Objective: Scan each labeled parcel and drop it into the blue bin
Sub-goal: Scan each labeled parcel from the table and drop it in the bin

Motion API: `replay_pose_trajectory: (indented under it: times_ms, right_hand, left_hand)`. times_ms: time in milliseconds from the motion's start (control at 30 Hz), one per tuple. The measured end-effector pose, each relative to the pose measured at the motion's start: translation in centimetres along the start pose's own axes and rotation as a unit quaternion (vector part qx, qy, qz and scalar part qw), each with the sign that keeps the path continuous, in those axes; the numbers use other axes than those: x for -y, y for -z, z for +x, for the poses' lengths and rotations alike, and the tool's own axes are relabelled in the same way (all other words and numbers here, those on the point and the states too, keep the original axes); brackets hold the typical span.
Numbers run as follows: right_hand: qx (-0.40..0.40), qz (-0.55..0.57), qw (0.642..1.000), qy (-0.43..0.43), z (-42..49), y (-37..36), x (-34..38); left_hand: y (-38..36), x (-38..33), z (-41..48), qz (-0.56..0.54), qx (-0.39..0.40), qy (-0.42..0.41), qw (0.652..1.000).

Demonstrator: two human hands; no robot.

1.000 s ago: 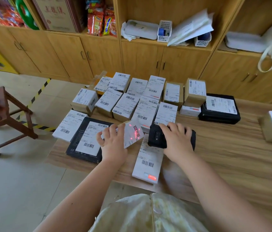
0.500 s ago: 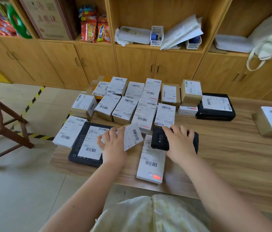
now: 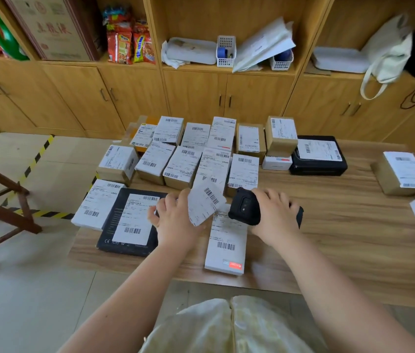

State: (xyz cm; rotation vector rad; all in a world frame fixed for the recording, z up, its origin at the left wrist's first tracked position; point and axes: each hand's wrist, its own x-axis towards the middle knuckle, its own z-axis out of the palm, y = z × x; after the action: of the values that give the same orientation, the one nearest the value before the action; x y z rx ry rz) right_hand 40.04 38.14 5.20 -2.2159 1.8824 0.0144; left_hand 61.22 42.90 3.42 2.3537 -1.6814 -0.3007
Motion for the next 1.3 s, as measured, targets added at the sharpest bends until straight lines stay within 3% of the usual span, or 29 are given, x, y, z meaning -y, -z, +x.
replay_pose_trajectory:
  times_ms: [200,300,433,600,1000,1300]
  right_hand:
    - [-0.056,0.273,0.949,-0.146,-3.0,0.6,-2.6]
    - [-0.091,0.298,0.929,-0.199,-5.6,1.1,-4.3]
    - [-0.115,0.296,0.904,-0.286,-8.4,1.7,-6.6]
    - [-0.146,0.265,0.875,-0.378,-12.1,1.0,-10.3]
    - [-0.215,0.26,0.764,-0.551,-28.9,2.0,-20.7]
    - [-0.237,0.28,0.671,-0.644,-49.9,1.1,-31.4]
  left_hand:
    - [0.6,-3.8,0.5,-0.04,-0.016,-0.05,0.998]
    - [0.2,-6.2,0.2,-0.045,-0.027,-0.107,0.993]
    - [-1.3,-10.1,-0.1,-0.087,0.053,-0.166,0.981]
    - [-4.3,-15.6,-2.2,-0.02,0.092,-0.282,0.955]
    - [-8.8,-29.0,-17.1,0.053,0.147,-0.551,0.82]
    - [-13.0,-40.0,-38.0,0.035,0.157,-0.65,0.743]
